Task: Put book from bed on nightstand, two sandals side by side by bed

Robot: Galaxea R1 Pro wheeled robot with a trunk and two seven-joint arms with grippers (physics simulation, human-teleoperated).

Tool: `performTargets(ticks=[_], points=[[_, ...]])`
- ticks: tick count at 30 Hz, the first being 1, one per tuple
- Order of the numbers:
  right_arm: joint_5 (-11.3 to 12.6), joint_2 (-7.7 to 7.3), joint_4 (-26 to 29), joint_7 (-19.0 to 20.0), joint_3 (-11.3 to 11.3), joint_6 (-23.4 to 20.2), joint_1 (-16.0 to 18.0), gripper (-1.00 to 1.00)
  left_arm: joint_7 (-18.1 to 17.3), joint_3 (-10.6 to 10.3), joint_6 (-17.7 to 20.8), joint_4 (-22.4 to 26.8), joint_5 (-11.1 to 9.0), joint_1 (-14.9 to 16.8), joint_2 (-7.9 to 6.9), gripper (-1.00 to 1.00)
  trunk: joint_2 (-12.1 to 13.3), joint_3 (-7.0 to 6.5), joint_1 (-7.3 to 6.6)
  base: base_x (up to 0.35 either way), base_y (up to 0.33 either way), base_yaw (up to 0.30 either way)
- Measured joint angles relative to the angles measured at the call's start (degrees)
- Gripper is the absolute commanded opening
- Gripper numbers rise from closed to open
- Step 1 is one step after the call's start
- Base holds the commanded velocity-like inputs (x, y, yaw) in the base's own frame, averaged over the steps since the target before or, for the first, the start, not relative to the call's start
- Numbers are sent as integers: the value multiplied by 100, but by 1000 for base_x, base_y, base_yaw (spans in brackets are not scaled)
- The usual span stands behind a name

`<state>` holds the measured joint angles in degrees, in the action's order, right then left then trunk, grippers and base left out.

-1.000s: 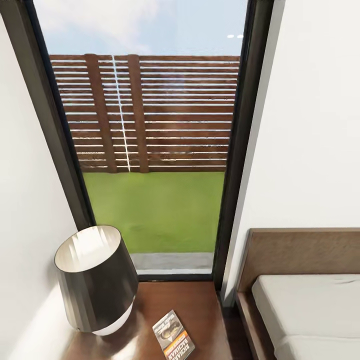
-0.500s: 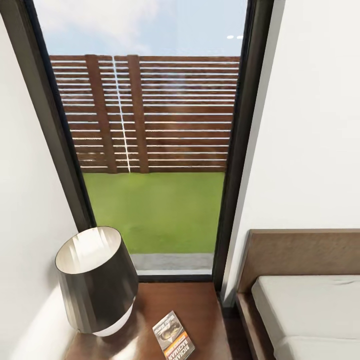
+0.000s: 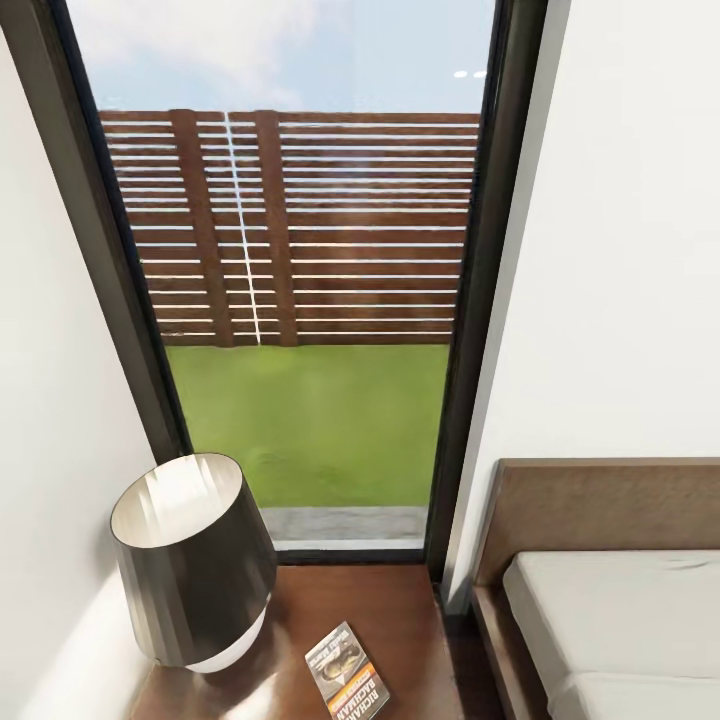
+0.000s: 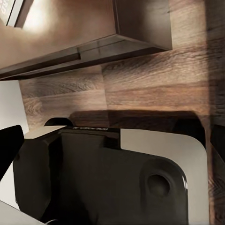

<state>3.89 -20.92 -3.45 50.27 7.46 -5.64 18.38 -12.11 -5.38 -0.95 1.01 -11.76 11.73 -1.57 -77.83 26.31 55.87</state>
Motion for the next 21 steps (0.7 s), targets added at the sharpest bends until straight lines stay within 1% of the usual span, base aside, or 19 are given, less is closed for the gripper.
performTargets(ticks=[9, 10, 12, 13, 14, 15, 16, 17, 18, 19, 21], points=[[0, 10, 0, -3, 0, 2, 0, 100, 0, 6, 1, 0, -5, 1, 0, 100, 0, 0, 0, 0, 0, 0], [1, 22, 0, -3, 0, 4, 0, 100, 0, 6, 0, 0, -5, 1, 3, 100, 0, 0, 0, 0, 0, 0], [17, 96, 0, -3, 1, 6, 0, 100, 0, 6, 0, 0, -5, 1, 12, 100, 0, 0, 0, 0, 0, 0], [15, 193, 0, -3, -2, 6, 0, 100, 0, 6, 0, 0, -9, 0, 14, 100, 0, 0, 0, 0, 0, 0], [9, 336, 0, -3, -3, 6, 0, 100, 0, 6, 0, 0, -9, 0, 15, 100, 0, 0, 0, 0, 0, 0], [1, 564, 0, -2, -7, 6, -1, 100, 0, 8, 0, -1, -8, -1, 16, 100, 0, 0, 0, 0, 0, 0], [1, 852, 0, -2, -9, 7, -1, 100, 0, 12, 0, -1, -7, 0, 17, 100, 0, 0, 0, 0, 0, 0], [3, 1006, 0, -2, -3, 7, 0, 100, 0, 14, 0, 0, -6, 0, 17, 100, 0, 0, 0, 0, 0, 0], [5, 1076, 0, -3, -1, 7, 0, 100, 0, 14, 0, 0, -6, 0, 17, 100, 0, 0, 0, 0, 0, 0], [5, 1189, 0, -2, -3, 7, 0, 100, 0, 15, 0, 0, -6, 1, 17, 100, 0, 0, 0, 0, 0, 0], [6, 1368, 0, -2, 3, 7, 0, 100, 0, 15, 0, 0, -6, -2, 18, 100, 0, 0, 0, 0, 0, 0]])
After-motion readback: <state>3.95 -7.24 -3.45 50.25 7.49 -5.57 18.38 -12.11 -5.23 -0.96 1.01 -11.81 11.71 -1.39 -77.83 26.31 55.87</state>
